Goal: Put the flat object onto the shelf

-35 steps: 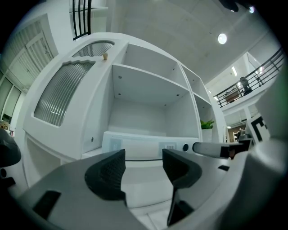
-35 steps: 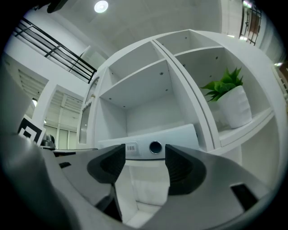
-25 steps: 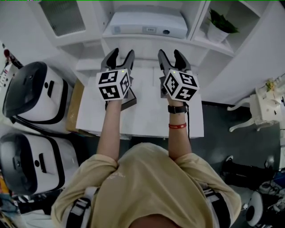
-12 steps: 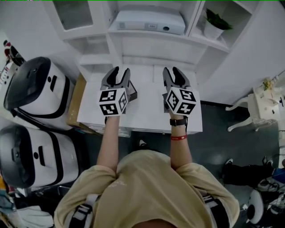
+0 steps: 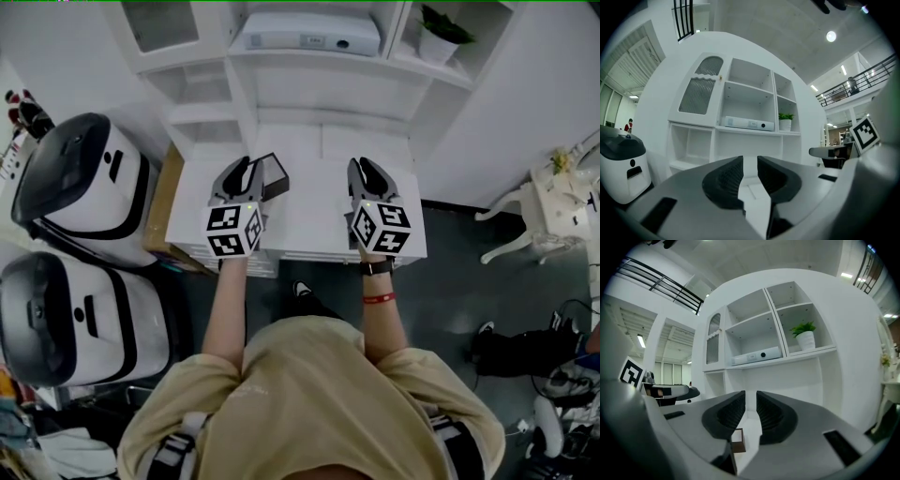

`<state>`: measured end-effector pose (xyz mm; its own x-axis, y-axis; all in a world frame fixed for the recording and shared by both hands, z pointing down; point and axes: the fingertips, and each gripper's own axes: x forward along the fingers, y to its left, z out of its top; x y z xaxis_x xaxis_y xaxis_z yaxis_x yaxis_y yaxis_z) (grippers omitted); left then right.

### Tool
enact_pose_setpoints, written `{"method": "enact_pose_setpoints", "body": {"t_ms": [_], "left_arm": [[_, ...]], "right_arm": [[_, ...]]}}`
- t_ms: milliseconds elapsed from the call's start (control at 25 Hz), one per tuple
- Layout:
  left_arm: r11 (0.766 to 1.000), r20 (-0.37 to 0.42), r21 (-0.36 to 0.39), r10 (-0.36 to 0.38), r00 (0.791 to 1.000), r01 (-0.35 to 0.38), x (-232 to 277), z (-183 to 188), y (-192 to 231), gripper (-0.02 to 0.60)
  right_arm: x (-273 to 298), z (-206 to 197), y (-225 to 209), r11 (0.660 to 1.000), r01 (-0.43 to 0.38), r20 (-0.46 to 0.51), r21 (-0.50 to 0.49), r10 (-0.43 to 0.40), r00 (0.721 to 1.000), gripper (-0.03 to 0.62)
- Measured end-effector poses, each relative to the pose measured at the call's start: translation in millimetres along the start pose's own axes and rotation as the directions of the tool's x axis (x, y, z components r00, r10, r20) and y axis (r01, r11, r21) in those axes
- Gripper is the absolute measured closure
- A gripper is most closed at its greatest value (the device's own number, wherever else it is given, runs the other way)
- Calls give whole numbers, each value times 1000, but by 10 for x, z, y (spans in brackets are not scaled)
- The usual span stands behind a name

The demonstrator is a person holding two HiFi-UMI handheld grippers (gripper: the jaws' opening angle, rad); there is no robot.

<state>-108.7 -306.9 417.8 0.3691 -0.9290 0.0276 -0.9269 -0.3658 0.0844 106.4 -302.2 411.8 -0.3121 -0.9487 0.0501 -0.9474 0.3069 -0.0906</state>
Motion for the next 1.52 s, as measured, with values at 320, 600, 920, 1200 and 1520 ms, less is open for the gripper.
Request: {"method": "enact_pose_setpoints", "body": {"t_ms": [320,600,920,1200,1520], "left_arm": [[999,-22,22,26,999,-25,-375,-246,-22,483],[999,-31,8,44,999,-44,-568,-377,-12,526],[999,-43,17,45,998,-44,-629,-536,-41,550],[998,-51,8,57,997,-57,-607,-642,16,561],[998,-69,-22,53,996,-55,-466,-724,82,561]], "right_arm": [[-372,-165,42,1000,23,10,-19,-22,1000,537],[-496,-357,136,999,11,-10,-42,-11,1000,546],[-528,-552,153,999,0,-35,-35,-1,999,556],[-455,-621,91,999,5,-54,-48,-7,999,568],[-315,-684,19,999,5,-67,-53,-9,998,569]]}}
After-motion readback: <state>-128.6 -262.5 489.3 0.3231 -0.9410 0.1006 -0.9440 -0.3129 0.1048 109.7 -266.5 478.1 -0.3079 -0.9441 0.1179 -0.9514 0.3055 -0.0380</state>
